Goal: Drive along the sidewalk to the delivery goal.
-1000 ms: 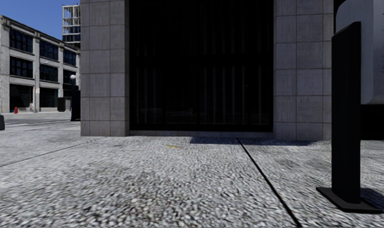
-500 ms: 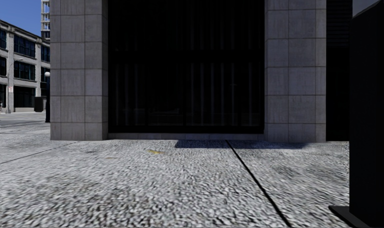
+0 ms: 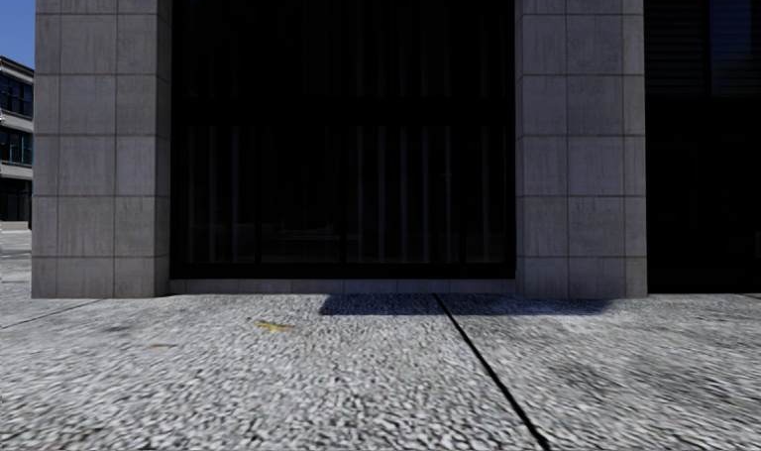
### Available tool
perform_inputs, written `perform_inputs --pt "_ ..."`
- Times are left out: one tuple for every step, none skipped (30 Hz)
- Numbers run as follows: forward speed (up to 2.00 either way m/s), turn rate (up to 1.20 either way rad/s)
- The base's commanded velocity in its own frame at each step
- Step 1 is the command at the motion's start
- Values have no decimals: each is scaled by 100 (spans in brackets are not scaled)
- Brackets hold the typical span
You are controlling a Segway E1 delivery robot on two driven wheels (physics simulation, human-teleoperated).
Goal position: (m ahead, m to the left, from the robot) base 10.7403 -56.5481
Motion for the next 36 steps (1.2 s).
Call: perform_inputs --pt "110 -37" --pt "110 -39" --pt "110 -39" --pt "110 -40" --pt "110 -40" --pt "110 -40" --pt "110 -40" --pt "110 -40" --pt "110 -41" --pt "110 -44" --pt "110 -44" --pt "110 -46" --pt "110 -47" --pt "110 -47" --pt "110 -47" --pt "110 -47" --pt "110 -48" --pt "110 -48" --pt "110 -48" --pt "110 -48" --pt "110 -49" --pt "110 -51" --pt "110 -53" --pt "110 -55" --pt "110 -56" --pt "110 -56" --pt "110 -56" --pt "110 -56" --pt "110 -56" --pt "110 -56" --pt "110 -57" --pt "110 -57" --pt "110 -58" --pt "110 -58" --pt "110 -58" --pt "110 -58"
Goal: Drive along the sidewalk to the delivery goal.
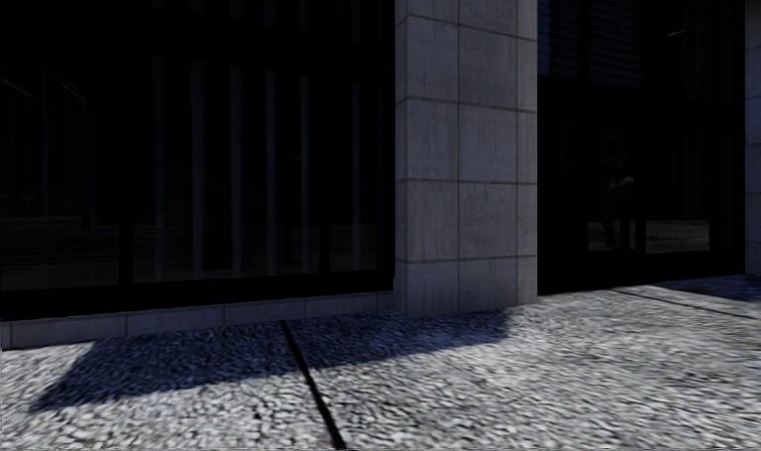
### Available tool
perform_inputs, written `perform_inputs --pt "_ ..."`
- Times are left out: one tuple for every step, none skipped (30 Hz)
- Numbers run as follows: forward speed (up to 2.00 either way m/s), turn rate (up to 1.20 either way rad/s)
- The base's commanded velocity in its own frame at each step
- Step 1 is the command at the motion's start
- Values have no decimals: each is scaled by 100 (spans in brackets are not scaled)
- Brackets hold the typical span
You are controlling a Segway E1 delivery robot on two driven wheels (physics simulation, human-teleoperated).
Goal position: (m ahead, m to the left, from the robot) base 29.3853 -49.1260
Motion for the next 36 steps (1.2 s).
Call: perform_inputs --pt "110 -58" --pt "110 -59" --pt "110 -59" --pt "110 -60" --pt "110 -61" --pt "110 -62" --pt "110 -62" --pt "110 -62" --pt "110 -62" --pt "110 -62" --pt "110 -62" --pt "110 -62" --pt "110 -62" --pt "110 -62" --pt "110 -62" --pt "110 -62" --pt "110 -62" --pt "110 -63" --pt "110 -63" --pt "110 -63" --pt "110 -63" --pt "110 -63" --pt "110 -63" --pt "111 -63" --pt "111 -63" --pt "113 -63" --pt "116 -63" --pt "123 -63" --pt "127 -63" --pt "135 -63" --pt "143 -63" --pt "149 -63" --pt "149 -63" --pt "151 -63" --pt "151 -63" --pt "152 -63"
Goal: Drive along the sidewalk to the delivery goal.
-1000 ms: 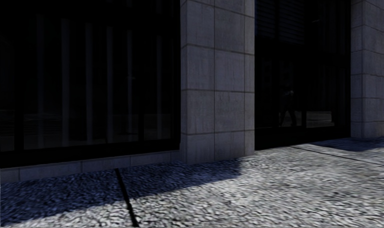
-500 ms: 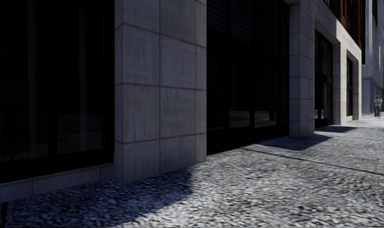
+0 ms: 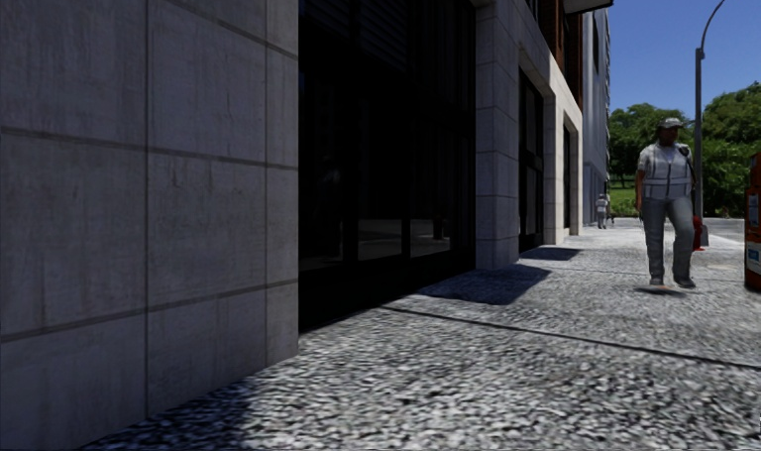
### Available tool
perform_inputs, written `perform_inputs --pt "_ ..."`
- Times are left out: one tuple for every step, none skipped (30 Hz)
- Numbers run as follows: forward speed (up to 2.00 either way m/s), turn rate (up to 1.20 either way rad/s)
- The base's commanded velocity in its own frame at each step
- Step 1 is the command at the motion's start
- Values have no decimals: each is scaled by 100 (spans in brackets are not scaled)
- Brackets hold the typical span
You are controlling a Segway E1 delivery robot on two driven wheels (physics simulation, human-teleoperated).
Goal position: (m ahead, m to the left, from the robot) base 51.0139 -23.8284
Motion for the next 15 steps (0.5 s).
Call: perform_inputs --pt "150 -63" --pt "146 -63" --pt "135 -63" --pt "135 -63" --pt "127 -53" --pt "124 -31" --pt "124 -23" --pt "124 -20" --pt "123 -19" --pt "123 -19" --pt "123 -19" --pt "123 -19" --pt "123 -19" --pt "123 -19" --pt "123 -19"
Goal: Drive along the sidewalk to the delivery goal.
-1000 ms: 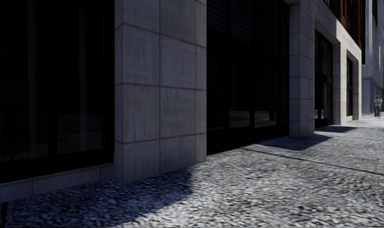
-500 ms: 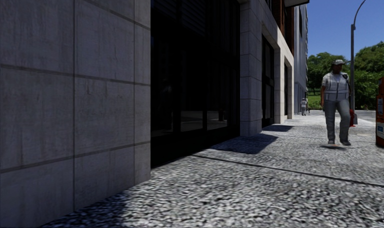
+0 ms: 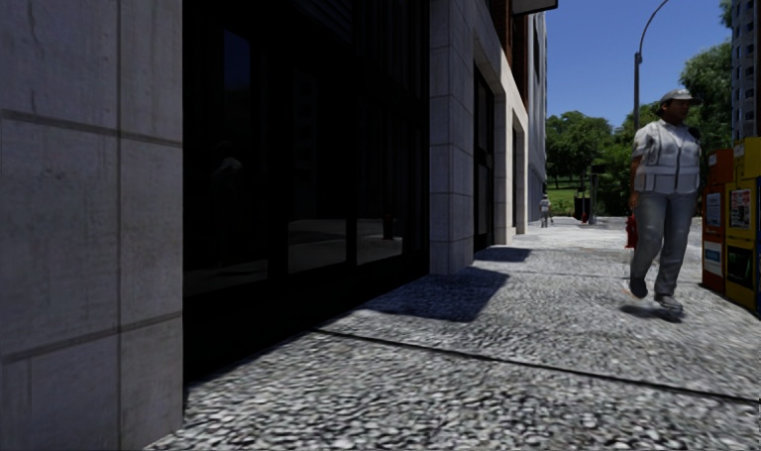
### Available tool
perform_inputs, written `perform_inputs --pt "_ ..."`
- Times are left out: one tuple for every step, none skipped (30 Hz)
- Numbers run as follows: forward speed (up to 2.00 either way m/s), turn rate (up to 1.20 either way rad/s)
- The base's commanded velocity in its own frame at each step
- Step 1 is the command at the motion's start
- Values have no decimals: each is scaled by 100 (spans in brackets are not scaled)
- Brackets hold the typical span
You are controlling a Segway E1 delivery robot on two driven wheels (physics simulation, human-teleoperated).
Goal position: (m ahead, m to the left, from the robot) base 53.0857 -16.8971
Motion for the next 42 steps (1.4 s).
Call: perform_inputs --pt "123 -19" --pt "123 -19" --pt "123 -19" --pt "126 -19" --pt "132 -25" --pt "132 -25" --pt "139 -37" --pt "142 -51" --pt "142 -58" --pt "143 -59" --pt "143 -60" --pt "143 -60" --pt "143 -60" --pt "143 -60" --pt "143 -60" --pt "143 -60" --pt "143 -60" --pt "142 -60" --pt "142 -60" --pt "142 -60" --pt "142 -60" --pt "142 -59" --pt "142 -44" --pt "142 -20" --pt "163 -58" --pt "165 -58" --pt "167 -59" --pt "169 -59" --pt "169 -59" --pt "170 -59" --pt "170 -59" --pt "171 -59" --pt "171 -48" --pt "173 -28" --pt "173 -28" --pt "177 -15" --pt "179 -11" --pt "180 -23" --pt "180 -40" --pt "180 -49" --pt "180 -51" --pt "181 -52"
